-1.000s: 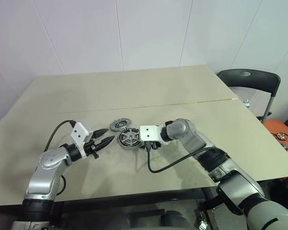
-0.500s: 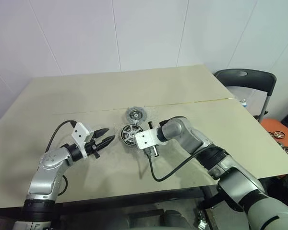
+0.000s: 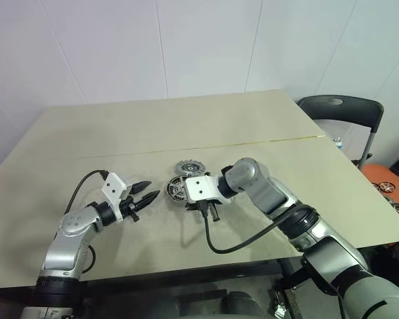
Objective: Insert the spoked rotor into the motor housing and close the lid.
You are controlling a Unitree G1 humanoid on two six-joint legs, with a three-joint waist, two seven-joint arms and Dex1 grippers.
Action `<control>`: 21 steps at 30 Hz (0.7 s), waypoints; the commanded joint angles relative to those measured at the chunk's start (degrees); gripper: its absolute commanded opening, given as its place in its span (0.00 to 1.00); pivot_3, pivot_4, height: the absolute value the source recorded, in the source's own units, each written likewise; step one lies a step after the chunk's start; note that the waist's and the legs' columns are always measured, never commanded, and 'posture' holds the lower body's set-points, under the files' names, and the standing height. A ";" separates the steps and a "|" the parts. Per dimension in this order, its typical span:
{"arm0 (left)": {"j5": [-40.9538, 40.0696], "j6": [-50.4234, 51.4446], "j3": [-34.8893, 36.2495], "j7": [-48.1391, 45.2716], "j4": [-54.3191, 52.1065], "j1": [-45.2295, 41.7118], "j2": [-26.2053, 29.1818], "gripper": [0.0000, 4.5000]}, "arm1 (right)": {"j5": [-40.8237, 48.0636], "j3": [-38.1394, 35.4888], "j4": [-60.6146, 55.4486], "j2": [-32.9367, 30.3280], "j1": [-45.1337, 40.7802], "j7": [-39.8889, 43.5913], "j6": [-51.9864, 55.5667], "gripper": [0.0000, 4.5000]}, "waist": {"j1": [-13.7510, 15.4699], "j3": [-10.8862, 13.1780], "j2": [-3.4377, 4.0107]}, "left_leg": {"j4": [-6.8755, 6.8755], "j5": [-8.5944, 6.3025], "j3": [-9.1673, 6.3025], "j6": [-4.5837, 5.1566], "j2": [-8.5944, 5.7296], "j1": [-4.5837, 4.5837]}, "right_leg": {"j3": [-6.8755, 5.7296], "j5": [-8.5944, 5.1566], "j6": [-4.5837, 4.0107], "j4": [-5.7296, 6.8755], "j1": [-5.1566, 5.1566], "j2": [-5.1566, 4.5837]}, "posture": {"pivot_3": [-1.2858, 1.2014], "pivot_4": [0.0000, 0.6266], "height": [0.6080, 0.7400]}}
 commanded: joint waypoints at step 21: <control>0.29 -0.86 0.44 0.58 -0.91 -0.40 -0.13 0.46 | -9.46 2.64 12.09 1.36 -1.53 -9.26 -14.03 0.35 | -0.10 -0.02 -0.04 | 0.01 0.02 0.00 -0.02 0.00 0.21 | 0.01 0.00 -0.01 0.04 0.20 0.02 | 0.52 0.00 1.00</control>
